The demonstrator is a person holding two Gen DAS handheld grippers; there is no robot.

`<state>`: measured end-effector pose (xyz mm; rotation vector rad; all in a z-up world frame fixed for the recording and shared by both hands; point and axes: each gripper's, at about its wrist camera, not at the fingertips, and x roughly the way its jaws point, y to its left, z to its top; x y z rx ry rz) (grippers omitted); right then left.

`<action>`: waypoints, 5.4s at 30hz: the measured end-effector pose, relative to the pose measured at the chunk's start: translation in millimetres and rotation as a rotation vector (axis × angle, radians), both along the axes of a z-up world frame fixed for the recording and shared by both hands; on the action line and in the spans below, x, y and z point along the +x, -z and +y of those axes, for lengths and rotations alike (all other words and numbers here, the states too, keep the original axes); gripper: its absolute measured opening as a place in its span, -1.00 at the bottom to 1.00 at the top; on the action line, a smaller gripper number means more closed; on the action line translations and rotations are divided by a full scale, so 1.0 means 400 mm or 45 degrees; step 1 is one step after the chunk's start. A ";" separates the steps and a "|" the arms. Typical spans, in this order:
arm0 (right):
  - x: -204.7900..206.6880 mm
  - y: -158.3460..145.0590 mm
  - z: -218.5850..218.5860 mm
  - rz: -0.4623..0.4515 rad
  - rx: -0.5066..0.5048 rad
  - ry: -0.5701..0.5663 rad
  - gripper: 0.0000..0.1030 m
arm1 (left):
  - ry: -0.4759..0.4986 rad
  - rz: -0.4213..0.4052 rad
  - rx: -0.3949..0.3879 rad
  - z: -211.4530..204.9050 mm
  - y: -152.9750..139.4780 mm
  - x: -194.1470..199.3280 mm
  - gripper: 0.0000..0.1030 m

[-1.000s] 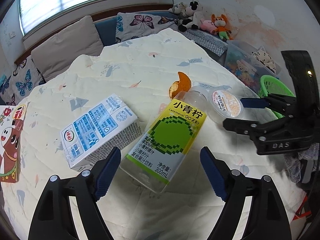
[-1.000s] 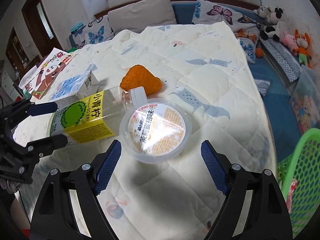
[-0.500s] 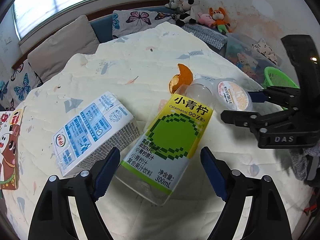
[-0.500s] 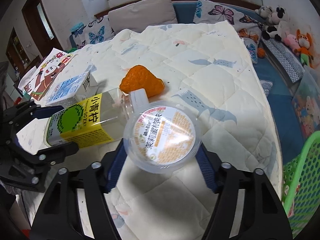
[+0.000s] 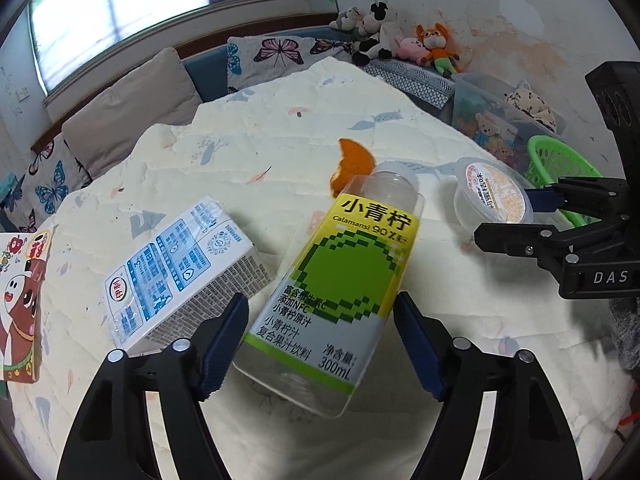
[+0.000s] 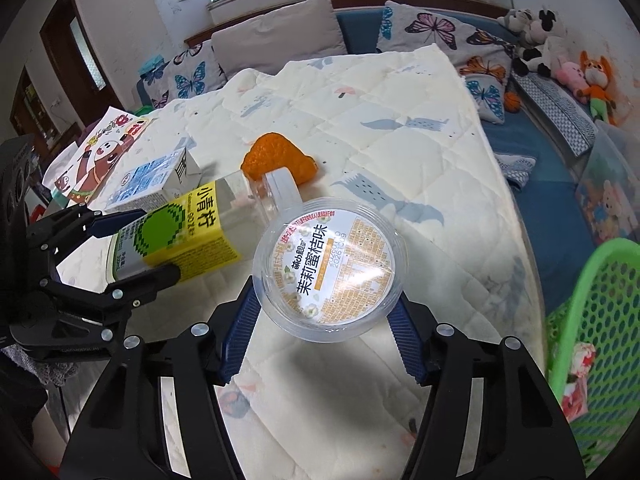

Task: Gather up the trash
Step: 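Grasp the yellow-green juice bottle with the left tool while the right tool grasps the yogurt cup, then lower the juice bottle onto the bed with the left tool and regrasp it lying down, then lift the juice bottle with the left tool while the right tool holds the yogurt cup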

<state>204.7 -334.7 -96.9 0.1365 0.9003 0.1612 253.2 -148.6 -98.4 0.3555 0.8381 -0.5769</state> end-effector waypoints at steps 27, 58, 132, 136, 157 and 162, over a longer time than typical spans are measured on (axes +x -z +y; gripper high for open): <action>-0.223 -0.120 -0.108 -0.153 0.045 0.122 0.21 | -0.014 -0.071 -0.184 -0.027 -0.212 -0.121 0.05; -0.343 -0.130 -0.242 -0.184 0.069 0.276 0.22 | 0.076 -0.014 -0.169 -0.110 -0.233 -0.166 -0.36; -0.360 0.011 -0.154 -0.008 -0.024 0.120 -0.07 | -0.106 0.089 -0.119 0.237 -0.058 -0.212 0.78; -0.358 0.010 -0.153 -0.006 -0.024 0.120 0.01 | -0.045 0.063 -0.096 0.228 -0.068 -0.216 0.78; -0.358 0.006 -0.150 0.031 -0.047 0.115 0.43 | 0.293 0.045 0.051 0.177 -0.042 -0.157 0.83; -0.360 0.009 -0.141 0.046 -0.051 0.104 0.44 | 0.352 0.129 0.033 0.196 -0.029 -0.120 0.86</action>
